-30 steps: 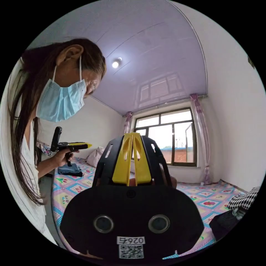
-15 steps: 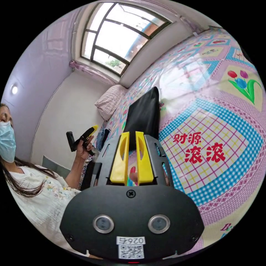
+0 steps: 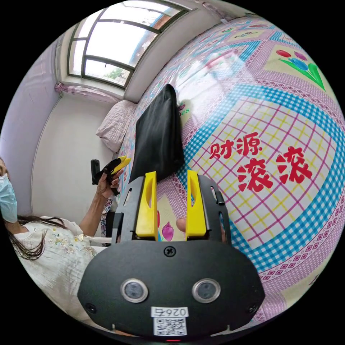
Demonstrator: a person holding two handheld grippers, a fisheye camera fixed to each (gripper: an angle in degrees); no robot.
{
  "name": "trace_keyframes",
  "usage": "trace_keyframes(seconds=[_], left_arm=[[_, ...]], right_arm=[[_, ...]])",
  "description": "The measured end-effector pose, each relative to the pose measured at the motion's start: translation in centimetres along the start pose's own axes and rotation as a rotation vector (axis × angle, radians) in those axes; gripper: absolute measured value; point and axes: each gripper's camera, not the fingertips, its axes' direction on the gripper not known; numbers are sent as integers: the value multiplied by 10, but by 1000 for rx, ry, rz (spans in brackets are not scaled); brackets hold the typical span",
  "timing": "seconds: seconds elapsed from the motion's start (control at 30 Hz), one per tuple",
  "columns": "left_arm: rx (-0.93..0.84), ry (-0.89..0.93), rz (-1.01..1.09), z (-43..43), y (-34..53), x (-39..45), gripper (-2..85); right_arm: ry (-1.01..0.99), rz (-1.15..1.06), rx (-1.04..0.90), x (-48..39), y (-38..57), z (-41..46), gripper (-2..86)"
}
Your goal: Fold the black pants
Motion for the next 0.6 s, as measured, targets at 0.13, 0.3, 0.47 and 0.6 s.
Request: trace_keyframes(seconds=[0.13, 0.3, 0.47, 0.6], left_arm=[[-54, 67, 21, -2, -39, -33, 126], [-117, 139, 20, -5, -73, -66, 134], [-124, 220, -8, -22, -100, -100, 135], [-134, 242, -14, -36, -117, -121, 134]], right_arm=[[-42, 95, 56, 1, -3, 8, 94], [-30, 164, 120, -16, -8, 24, 106], [-69, 220, 154, -26, -11, 39, 127], [-125, 293, 194, -23, -16, 45, 134]])
